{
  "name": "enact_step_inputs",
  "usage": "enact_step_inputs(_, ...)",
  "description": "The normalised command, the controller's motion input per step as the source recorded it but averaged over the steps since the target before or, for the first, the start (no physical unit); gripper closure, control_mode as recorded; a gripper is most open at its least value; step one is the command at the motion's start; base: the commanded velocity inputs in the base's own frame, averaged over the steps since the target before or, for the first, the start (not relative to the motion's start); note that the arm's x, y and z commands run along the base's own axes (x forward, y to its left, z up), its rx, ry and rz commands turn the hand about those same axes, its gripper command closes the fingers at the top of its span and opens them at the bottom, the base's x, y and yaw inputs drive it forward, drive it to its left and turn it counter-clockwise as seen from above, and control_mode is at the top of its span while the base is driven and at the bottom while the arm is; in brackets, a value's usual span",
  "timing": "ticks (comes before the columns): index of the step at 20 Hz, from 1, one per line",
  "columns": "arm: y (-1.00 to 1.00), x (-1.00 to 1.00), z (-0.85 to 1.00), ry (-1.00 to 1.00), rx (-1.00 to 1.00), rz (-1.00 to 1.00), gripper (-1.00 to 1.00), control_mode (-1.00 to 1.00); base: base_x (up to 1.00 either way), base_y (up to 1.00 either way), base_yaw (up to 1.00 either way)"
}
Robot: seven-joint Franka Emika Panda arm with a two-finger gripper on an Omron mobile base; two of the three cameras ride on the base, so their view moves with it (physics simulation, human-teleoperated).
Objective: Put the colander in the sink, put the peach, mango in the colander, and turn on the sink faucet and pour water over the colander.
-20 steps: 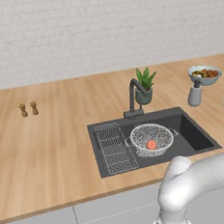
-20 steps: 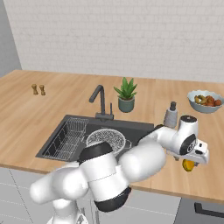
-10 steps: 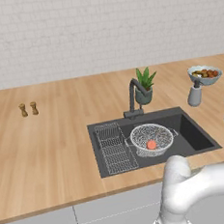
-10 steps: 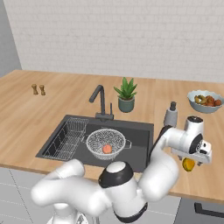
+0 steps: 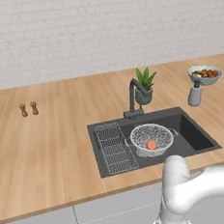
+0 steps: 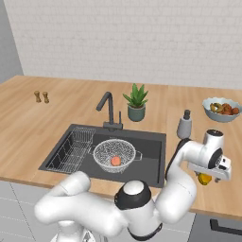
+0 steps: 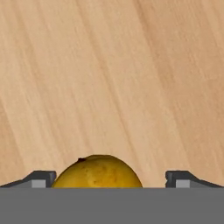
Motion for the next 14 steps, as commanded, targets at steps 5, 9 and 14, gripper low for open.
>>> enact_step_inputs(5,0.25,-0.14,-0.26,-0.05,0.02,0.0,1.0,-1.0,0.0,0.0,0.0)
enact_step_inputs(9,0.96,-0.43,0.0,-0.2,0.01,0.0,1.0,-1.0,0.0,0.0,0.0)
enact_step_inputs(14,0.98,-0.67,0.55,-0.13,-0.08,0.0,1.0,-1.0,0.0,0.0,0.0)
